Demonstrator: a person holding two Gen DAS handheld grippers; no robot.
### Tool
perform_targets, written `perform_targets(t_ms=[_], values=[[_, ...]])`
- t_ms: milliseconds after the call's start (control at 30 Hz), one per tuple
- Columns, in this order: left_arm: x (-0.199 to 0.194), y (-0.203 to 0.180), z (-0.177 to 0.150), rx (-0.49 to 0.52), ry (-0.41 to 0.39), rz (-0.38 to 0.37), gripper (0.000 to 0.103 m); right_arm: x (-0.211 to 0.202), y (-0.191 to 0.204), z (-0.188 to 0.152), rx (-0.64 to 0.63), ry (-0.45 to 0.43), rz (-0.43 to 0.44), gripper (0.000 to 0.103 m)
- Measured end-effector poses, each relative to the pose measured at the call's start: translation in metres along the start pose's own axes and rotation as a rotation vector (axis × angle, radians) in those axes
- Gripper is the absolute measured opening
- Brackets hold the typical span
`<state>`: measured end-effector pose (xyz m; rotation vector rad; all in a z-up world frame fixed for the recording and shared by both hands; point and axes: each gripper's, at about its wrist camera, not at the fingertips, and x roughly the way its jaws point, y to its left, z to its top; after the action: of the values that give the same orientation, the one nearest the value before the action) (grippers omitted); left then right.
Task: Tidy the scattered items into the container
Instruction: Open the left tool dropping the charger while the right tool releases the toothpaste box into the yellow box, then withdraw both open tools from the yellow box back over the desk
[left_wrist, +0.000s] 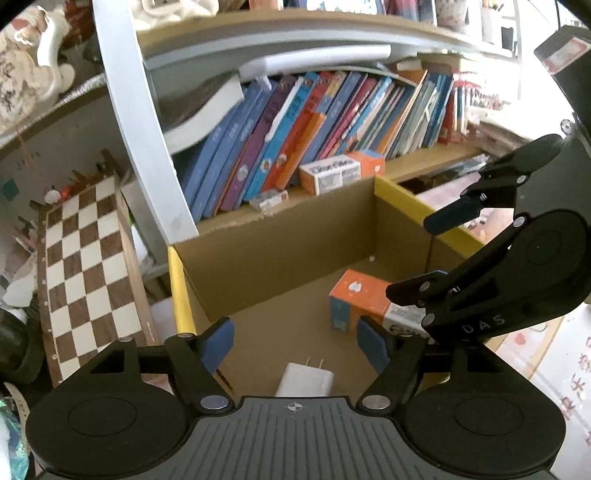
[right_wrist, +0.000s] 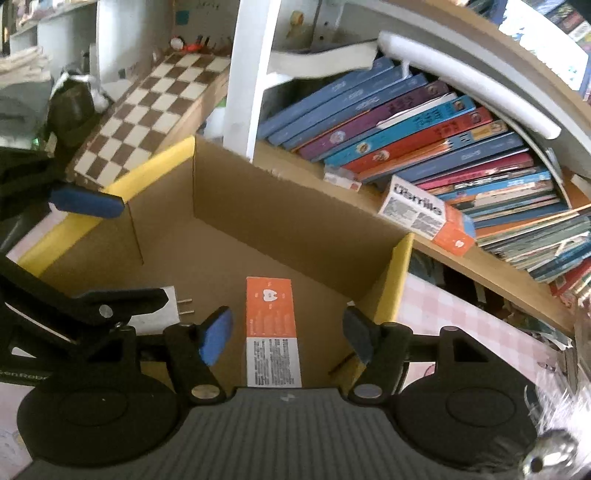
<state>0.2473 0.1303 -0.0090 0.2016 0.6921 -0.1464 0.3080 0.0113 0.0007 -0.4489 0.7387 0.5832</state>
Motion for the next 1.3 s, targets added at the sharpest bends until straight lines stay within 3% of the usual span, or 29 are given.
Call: perform_targets(t_ms=[67, 567, 1300], values=[[-0.01, -0.003, 0.001, -0.001, -0.022, 0.007, 0.083, -0.011, -0.002, -0.002, 0.022, -0.022, -0.002, 0.069], [-0.075, -0.023, -0.01, -0.03, -0.123, 0.013, 0.09, -0.087, -0.001, -0.038, 0.125, -0.135, -0.027, 0.078], [-0.099, -0.061, -0.069, -0.092, -0.017, -0.068, 0.092, -0.129, 0.012, -0.152, 0.245, -0.024, -0.093, 0.084]])
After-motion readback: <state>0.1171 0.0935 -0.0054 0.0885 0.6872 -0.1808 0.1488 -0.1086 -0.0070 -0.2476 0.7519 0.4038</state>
